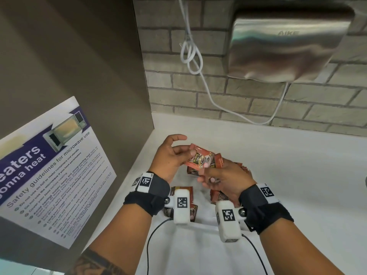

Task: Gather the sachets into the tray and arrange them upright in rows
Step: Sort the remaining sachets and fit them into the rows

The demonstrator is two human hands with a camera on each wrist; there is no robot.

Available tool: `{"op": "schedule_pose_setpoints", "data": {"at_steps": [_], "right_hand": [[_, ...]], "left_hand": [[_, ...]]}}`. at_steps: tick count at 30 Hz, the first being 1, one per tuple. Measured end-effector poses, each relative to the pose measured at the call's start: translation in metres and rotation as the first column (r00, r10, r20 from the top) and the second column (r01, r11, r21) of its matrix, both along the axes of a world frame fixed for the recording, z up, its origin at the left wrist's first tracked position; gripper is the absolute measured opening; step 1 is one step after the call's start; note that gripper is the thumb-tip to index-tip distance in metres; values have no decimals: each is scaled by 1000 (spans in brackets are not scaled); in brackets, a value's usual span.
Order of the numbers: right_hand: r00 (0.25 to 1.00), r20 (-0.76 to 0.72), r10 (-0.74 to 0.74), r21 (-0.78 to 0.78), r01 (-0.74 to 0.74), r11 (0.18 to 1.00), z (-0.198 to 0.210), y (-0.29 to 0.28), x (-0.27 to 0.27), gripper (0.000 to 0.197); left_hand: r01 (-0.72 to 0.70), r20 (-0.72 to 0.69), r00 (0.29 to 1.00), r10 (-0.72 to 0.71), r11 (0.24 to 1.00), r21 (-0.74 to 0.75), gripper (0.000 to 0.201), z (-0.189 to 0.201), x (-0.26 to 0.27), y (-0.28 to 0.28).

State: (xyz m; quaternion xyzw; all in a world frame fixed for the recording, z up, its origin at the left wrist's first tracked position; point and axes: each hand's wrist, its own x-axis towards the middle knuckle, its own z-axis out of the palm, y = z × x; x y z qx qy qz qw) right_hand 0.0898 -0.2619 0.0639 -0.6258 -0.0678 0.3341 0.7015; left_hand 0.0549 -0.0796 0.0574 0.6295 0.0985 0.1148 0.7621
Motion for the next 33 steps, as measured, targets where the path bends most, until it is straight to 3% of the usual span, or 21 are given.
{"op": "schedule_pose_setpoints", "data": {"at_steps": [5,7,9,12,15,18,24,26,30,33], "right_hand": [[987,-45,157,-19,-158,987,4,-1,-3,44],[985,-65,158,43,-155,987,2,2,-3,36],[988,-92,122,98,-113,989,-1,5,-1,26],[987,-150,63,155,-40,987,-1,8,4,17],[985,-165,43,205,-9,979,3,10,7,16],[985,-173,7,214,31,976,2,14,5,22],[983,-180,-20,249,65,966,0,19,1,19],[994,-105,-45,163,61,985,-1,17,1,24],[969,236,-74,-126,105,986,-4,12,7,26],[966,225,-125,-51,140,989,0,11,7,15]], "left_hand": [[167,43,983,-179,966,196,23,18,-3,-7],[209,47,973,-227,947,245,22,22,-4,-14],[204,57,968,-244,900,385,22,23,-5,-18],[227,52,942,-331,744,628,48,23,-13,-18],[415,-43,868,-494,676,609,68,16,-15,-22],[335,-43,896,-442,611,717,70,8,-10,-24],[212,53,927,-372,634,743,65,6,-10,-18],[168,67,937,-343,612,773,63,4,-8,-16],[122,80,948,-308,582,804,61,6,-4,-10],[167,57,947,-317,632,757,85,15,-4,-9]]}}
